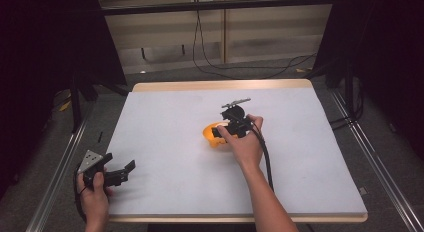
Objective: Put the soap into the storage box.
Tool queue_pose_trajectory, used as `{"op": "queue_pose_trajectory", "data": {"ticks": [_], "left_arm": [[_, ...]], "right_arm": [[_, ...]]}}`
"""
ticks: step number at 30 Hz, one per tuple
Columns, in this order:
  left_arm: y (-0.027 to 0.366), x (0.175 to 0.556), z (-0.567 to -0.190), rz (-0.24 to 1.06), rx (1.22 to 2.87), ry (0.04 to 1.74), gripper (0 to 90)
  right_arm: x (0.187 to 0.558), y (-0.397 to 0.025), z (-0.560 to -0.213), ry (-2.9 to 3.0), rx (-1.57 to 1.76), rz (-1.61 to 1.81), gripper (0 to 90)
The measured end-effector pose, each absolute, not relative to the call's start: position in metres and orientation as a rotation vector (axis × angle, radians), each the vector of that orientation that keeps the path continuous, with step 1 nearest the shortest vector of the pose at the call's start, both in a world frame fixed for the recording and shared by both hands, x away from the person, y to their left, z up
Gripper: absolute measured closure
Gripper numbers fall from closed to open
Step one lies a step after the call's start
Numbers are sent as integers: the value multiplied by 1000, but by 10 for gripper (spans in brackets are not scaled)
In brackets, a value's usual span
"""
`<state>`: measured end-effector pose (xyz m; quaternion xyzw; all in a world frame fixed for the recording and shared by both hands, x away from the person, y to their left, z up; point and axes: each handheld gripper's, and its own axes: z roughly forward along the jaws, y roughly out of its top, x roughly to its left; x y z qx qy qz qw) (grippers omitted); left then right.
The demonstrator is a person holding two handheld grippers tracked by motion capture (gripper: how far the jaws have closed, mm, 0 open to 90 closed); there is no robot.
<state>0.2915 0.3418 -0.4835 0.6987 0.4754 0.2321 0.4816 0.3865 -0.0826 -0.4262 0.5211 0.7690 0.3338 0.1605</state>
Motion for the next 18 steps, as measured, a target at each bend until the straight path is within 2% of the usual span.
{"op": "queue_pose_trajectory", "data": {"ticks": [11, 18], "left_arm": [[342, 291, -484, 568, 1703, 1160, 14], [342, 291, -484, 568, 1704, 1160, 14]], "right_arm": [[370, -102, -414, 2109, 1457, 1061, 31], [357, -120, -412, 2070, 1453, 1069, 16]]}}
